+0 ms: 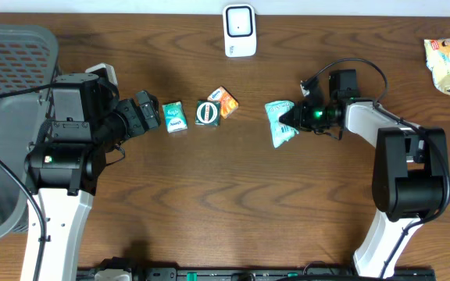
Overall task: Scan the item barcode
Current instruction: 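Hold the teal-green pack up against the white scanner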
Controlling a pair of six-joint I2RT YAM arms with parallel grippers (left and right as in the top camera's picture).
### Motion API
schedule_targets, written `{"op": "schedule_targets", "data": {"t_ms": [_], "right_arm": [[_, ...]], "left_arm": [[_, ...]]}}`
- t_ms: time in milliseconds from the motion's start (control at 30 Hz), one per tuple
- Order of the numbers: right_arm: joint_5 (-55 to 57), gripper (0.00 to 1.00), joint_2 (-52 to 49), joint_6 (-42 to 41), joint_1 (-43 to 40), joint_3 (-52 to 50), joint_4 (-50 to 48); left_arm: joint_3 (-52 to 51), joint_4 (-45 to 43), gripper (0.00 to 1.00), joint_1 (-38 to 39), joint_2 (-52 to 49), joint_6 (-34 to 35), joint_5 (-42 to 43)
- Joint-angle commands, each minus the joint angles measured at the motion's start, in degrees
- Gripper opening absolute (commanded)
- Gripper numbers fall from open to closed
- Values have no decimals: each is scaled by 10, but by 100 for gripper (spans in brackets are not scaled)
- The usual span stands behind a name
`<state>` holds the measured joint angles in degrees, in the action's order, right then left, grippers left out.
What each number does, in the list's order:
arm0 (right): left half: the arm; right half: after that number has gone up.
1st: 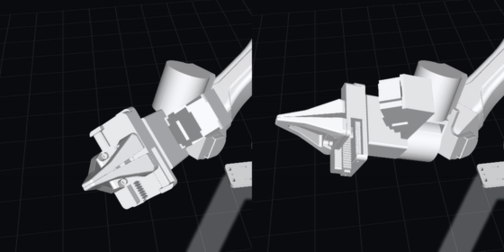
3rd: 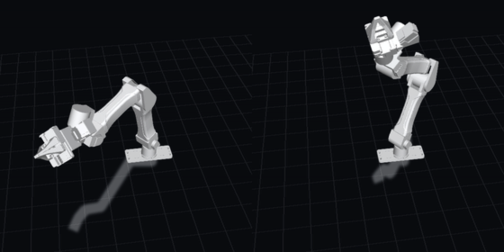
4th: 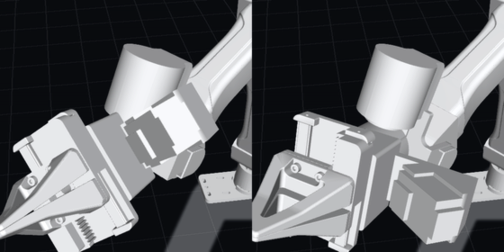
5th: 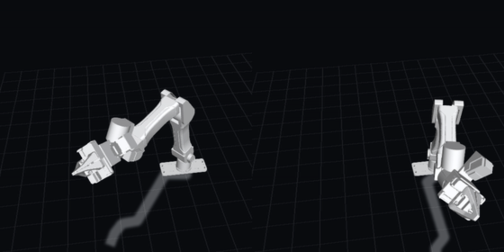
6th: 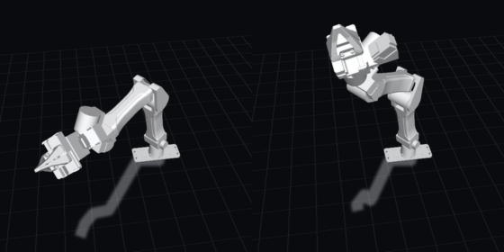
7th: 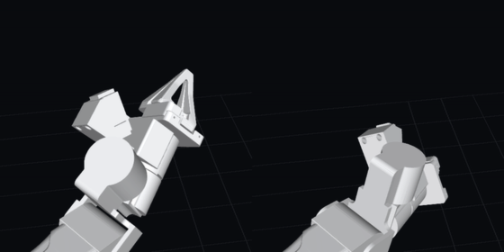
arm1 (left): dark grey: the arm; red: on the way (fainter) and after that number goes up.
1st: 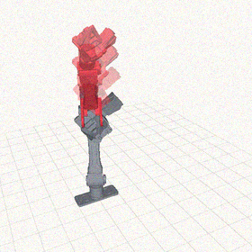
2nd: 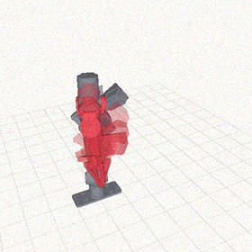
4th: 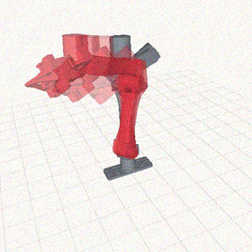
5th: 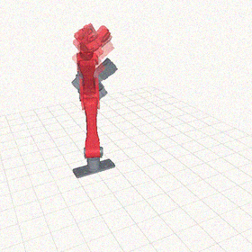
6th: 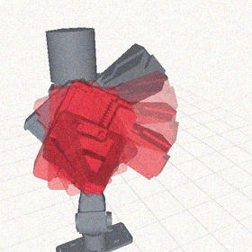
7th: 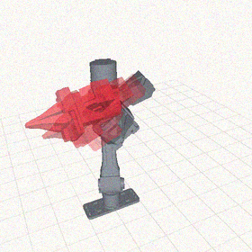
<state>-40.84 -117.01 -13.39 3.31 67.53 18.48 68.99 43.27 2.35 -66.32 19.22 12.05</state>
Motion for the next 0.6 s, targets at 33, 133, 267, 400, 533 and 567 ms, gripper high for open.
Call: {"op": "schedule_targets", "data": {"t_ms": [33, 133, 267, 400, 533, 567], "right_arm": [[-76, 1, -14, -104, 4, 13, -99], [-106, 1, -14, -191, 5, 31, -203], [-91, 1, -14, -305, 9, 45, -377], [3, 1, -14, -400, 21, 56, -470], [68, 1, -16, -415, 40, 90, -465], [83, 1, -19, -414, 49, 108, -458]], "left_arm": [[9, 0, 98, -2, 0, -10, -4], [9, 0, 98, -2, 0, -10, -4], [9, 0, 98, -2, 0, -10, -4], [9, 0, 98, -2, 0, -10, -4], [9, 0, 98, -2, 0, -10, -4], [9, 0, 98, -2, 0, -10, -4]]}}
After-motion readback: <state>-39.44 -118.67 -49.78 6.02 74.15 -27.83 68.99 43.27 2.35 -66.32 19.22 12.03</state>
